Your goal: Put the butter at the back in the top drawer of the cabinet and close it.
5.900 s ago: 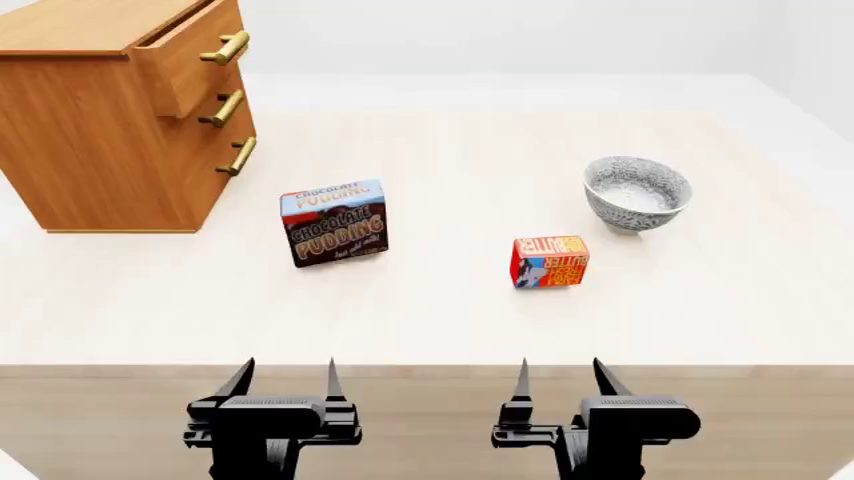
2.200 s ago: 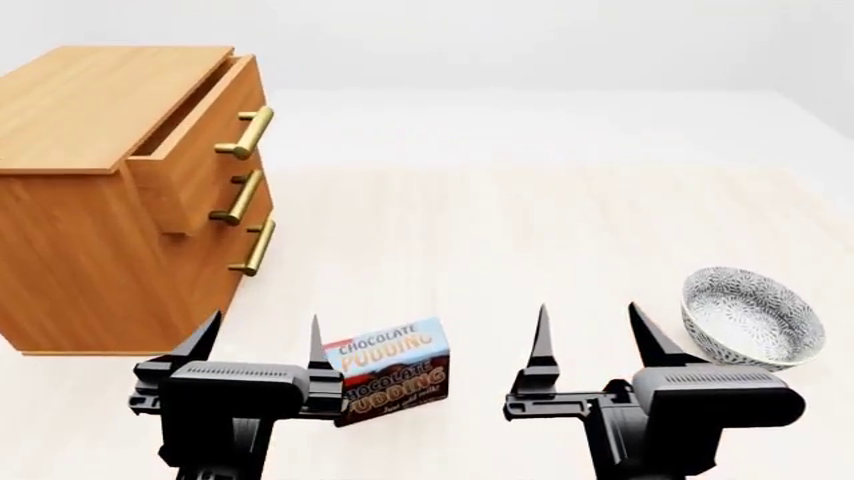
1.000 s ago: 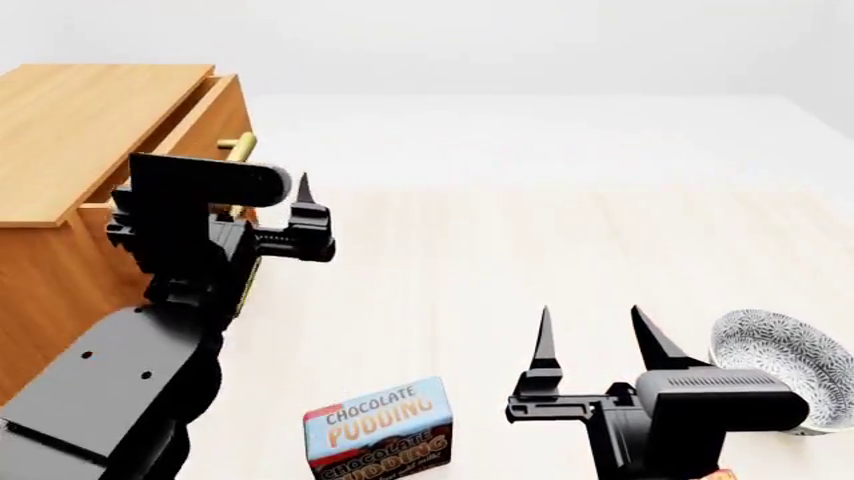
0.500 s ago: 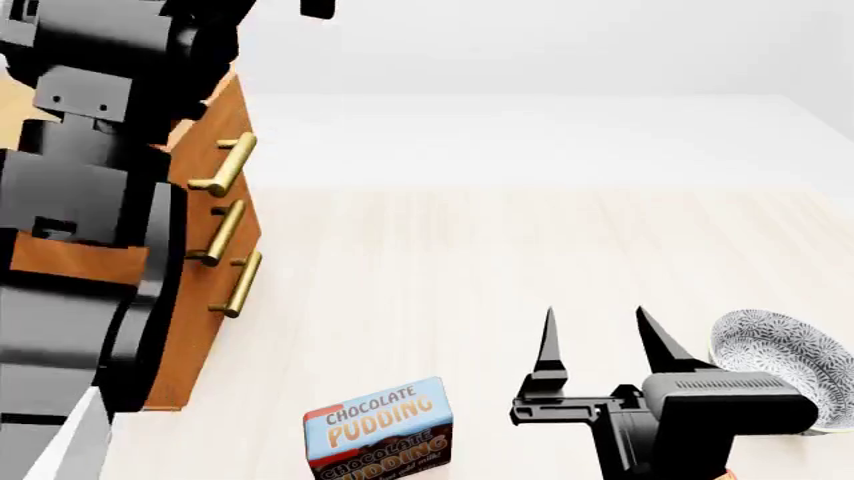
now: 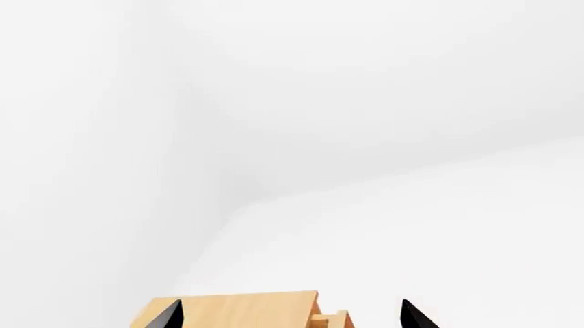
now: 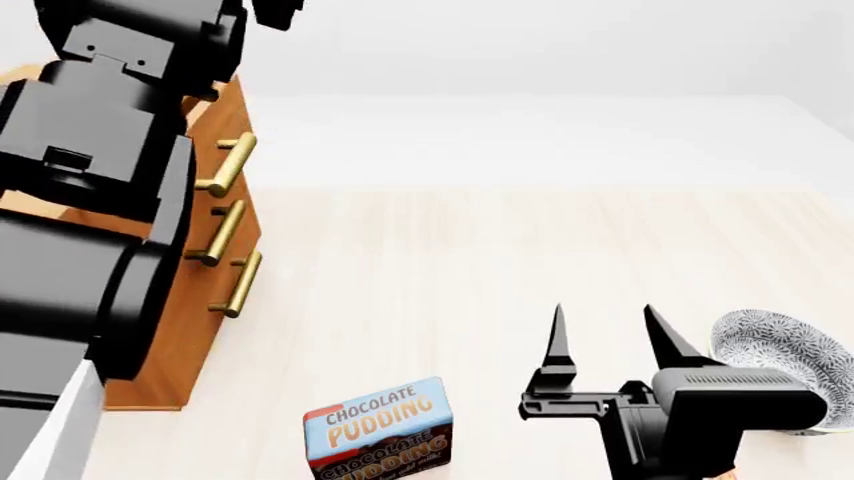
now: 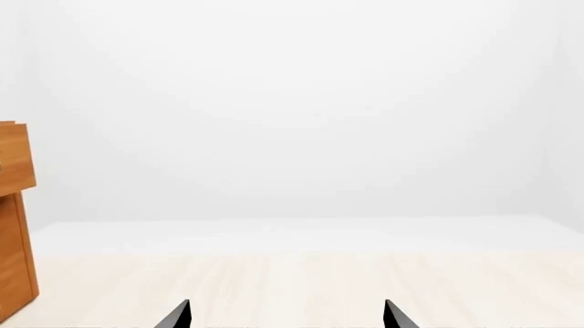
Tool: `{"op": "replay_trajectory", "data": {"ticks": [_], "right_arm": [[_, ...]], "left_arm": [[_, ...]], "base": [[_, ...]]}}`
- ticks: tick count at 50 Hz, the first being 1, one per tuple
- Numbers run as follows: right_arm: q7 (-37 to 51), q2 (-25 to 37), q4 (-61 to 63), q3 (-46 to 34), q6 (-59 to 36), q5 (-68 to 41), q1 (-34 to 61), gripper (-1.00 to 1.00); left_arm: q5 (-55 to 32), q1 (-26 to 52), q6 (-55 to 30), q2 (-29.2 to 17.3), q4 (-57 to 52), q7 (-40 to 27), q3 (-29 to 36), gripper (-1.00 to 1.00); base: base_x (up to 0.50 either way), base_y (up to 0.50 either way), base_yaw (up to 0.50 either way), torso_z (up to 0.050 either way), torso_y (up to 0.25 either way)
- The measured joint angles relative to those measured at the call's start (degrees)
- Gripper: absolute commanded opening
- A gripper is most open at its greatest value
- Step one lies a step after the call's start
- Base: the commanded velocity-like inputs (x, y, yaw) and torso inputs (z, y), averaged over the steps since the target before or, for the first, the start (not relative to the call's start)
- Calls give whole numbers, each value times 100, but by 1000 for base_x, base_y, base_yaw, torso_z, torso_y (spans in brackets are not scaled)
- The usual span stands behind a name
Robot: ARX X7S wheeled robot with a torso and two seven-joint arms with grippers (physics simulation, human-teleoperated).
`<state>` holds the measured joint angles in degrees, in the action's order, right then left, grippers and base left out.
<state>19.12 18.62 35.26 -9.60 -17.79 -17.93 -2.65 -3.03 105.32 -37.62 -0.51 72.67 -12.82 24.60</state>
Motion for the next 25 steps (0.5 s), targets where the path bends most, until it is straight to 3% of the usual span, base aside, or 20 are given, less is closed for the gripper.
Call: {"op": "replay_trajectory", "data": {"ticks": [11,25], "right_arm": [[-17,23,-21,-8,105,-22,-76,100],[-17,43,-40,-33,211,-24,-149,100]], "left_arm": [[77,-99,-236,21,155,-308,370,100],[167,-186,-824,-5,213,-306,344,100]], "base": [[0,0,0,0,0],[0,0,0,0,0]]}}
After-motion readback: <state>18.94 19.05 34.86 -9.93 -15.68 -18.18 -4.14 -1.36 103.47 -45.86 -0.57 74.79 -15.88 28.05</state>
